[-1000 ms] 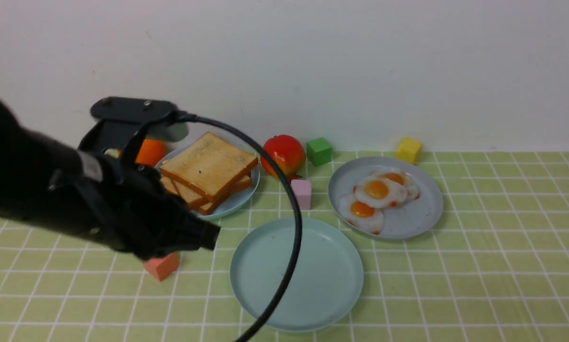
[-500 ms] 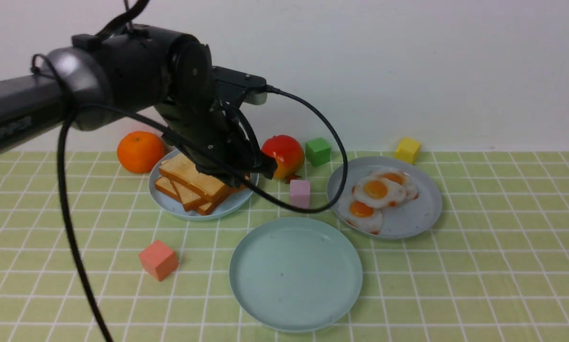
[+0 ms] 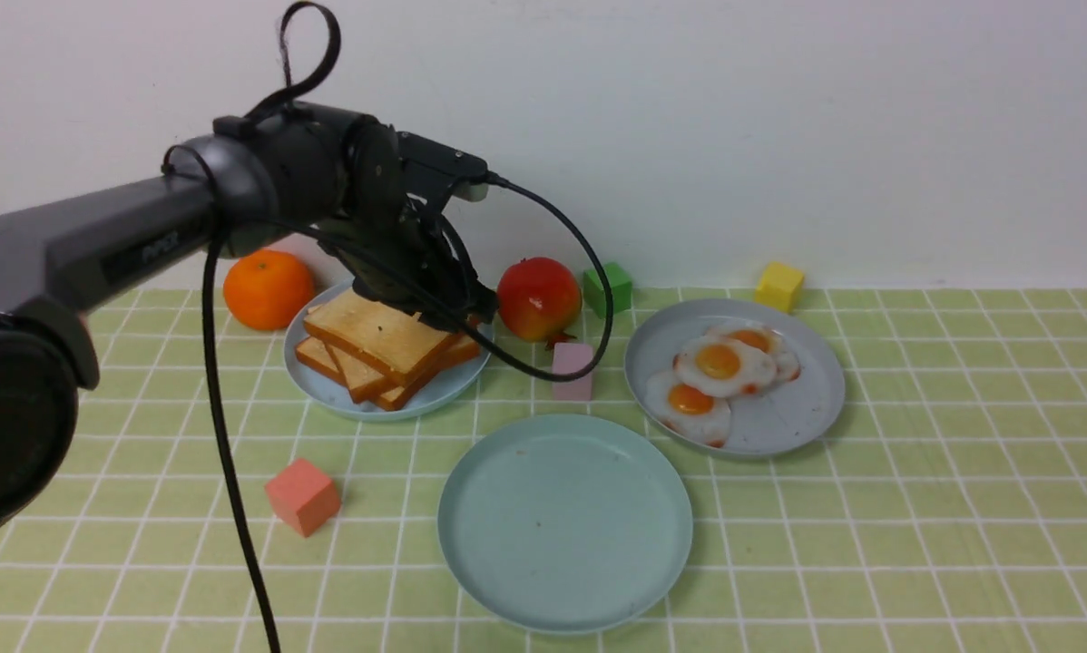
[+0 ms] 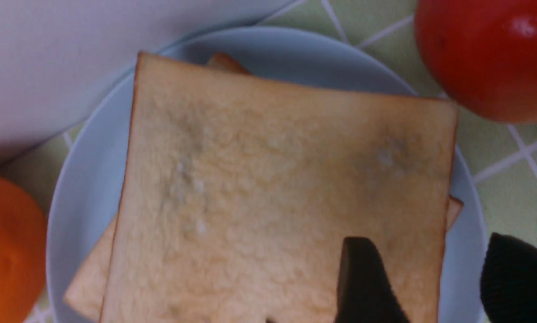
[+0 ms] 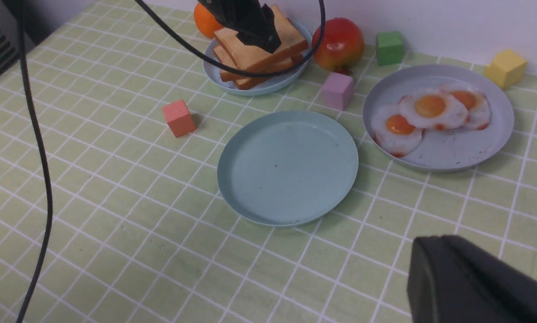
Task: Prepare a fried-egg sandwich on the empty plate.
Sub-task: Use the left arm to grab a slice of bread
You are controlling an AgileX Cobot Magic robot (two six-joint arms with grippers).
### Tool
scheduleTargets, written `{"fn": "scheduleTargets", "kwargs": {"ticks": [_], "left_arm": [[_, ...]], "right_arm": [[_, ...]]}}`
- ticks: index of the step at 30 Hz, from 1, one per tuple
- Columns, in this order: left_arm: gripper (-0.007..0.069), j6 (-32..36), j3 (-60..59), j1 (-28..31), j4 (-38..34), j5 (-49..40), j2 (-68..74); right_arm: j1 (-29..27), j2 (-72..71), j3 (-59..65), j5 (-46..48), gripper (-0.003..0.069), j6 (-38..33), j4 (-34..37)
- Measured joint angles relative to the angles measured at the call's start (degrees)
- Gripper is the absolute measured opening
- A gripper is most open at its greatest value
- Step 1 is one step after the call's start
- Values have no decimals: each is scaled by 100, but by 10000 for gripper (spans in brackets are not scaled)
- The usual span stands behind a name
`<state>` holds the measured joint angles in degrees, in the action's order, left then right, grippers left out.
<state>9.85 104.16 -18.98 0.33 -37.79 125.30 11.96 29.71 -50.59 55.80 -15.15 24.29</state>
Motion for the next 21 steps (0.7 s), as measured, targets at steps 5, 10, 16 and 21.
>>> {"fn": "scheduleTargets", "kwargs": {"ticks": [5,10,16,21], "left_arm": [[457,252,7,0,97,324,307],[395,271,68,-5,205,332,394],[228,305,94,-5,186,214,396],[148,320,94,-22,155,123,298]], "right_arm": [[0,0,0,-26,12,0,-1],[0,0,0,-42,14,0,-1],[0,0,0,-47,14,0,-1],[0,0,0,-47,14,0,-1]]}}
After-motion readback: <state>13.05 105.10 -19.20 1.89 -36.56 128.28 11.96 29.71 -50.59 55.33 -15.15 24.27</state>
